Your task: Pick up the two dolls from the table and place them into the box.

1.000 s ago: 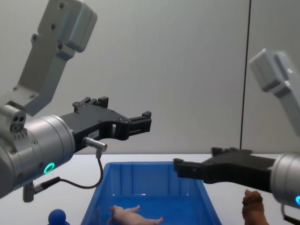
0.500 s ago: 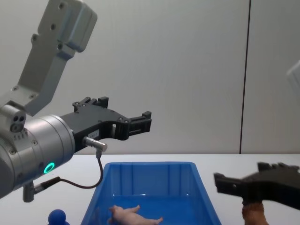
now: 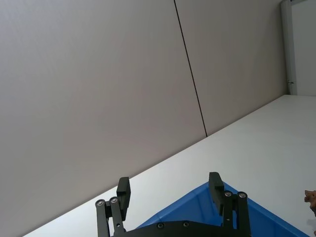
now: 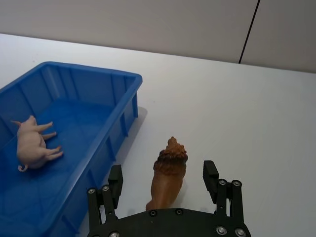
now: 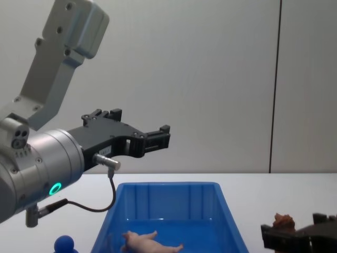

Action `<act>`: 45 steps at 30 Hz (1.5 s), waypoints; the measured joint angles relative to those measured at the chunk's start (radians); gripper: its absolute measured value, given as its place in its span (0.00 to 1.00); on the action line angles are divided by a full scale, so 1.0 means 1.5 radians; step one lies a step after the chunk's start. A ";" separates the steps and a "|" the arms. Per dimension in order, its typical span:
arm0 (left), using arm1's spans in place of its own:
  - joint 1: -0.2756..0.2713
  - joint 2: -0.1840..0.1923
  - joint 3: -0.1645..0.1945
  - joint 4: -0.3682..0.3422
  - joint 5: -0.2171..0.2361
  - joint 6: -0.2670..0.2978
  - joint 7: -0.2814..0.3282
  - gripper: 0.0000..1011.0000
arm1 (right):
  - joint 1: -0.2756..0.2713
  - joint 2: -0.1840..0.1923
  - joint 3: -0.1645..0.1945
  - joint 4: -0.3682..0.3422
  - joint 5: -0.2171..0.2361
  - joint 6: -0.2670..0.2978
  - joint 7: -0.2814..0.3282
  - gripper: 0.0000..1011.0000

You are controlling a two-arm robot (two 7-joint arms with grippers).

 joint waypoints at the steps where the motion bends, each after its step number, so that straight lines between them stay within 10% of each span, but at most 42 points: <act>1: 0.000 0.000 0.000 0.000 0.000 0.000 0.000 0.99 | -0.002 0.000 0.000 0.001 0.002 0.000 -0.002 0.99; 13: 0.000 0.000 0.000 0.000 0.000 0.000 0.000 0.99 | -0.012 -0.007 0.003 0.025 0.027 -0.005 -0.008 0.99; 36: 0.000 0.000 0.000 0.000 0.000 0.000 0.000 0.99 | -0.012 -0.018 0.013 0.073 0.082 -0.050 0.026 0.33; 45: 0.000 0.000 0.000 0.000 0.000 0.000 0.000 0.99 | -0.009 -0.016 0.015 0.070 0.059 -0.071 0.039 0.29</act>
